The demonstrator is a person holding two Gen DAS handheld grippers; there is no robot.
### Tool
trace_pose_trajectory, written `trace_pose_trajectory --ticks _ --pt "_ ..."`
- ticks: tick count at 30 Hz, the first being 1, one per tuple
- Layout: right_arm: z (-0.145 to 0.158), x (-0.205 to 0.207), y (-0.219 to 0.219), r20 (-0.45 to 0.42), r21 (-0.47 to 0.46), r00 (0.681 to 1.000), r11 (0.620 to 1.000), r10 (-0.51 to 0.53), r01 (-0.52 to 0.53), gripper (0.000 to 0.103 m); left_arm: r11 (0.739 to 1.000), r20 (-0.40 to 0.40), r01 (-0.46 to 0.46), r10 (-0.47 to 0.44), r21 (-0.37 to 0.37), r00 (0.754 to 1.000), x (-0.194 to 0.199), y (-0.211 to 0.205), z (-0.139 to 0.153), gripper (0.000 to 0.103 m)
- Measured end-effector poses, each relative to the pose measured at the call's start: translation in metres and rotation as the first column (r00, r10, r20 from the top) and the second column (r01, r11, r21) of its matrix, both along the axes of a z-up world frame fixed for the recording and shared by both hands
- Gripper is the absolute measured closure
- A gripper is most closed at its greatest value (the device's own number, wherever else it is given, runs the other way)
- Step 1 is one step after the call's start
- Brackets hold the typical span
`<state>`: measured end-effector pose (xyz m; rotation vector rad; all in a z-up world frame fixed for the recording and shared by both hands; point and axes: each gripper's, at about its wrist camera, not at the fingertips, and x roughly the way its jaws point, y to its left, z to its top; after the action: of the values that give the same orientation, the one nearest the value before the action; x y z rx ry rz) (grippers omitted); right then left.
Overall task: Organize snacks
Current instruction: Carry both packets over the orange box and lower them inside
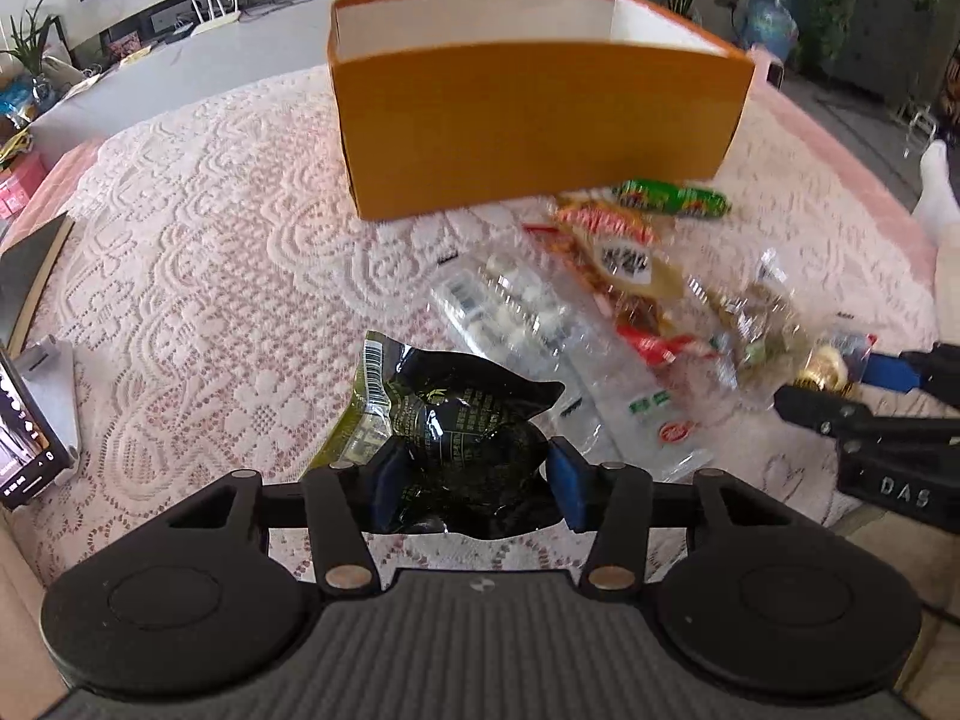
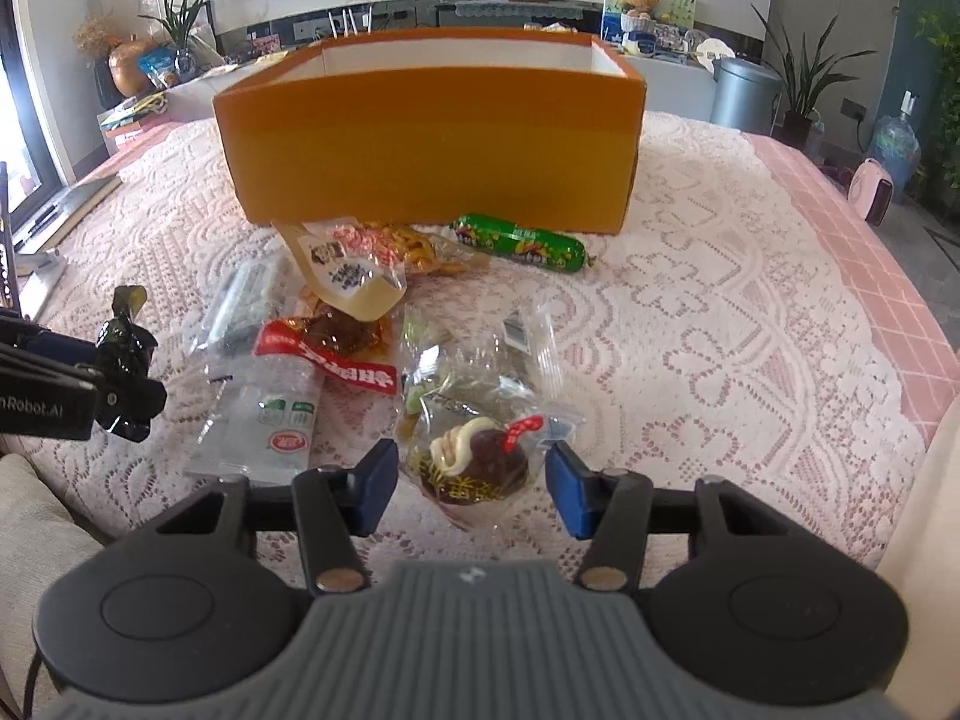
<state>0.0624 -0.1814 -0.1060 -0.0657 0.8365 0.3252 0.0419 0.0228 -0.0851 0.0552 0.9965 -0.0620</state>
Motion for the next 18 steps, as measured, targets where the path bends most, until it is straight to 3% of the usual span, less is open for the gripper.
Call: trace_pose_trajectory --ticks 13,18 --pt "0.039 -0.003 0.000 0.095 0.046 0.995 0.999 0.017 -0.022 0.052 0.994 0.108 -0.017 0.029 -0.111 0.994 -0.002 0.000 0.047 0.046" --pt "0.060 0.006 0.002 0.130 0.062 0.990 0.997 0.044 -0.052 0.052 0.993 0.160 0.007 0.012 -0.114 0.987 0.008 -0.008 0.066 0.046"
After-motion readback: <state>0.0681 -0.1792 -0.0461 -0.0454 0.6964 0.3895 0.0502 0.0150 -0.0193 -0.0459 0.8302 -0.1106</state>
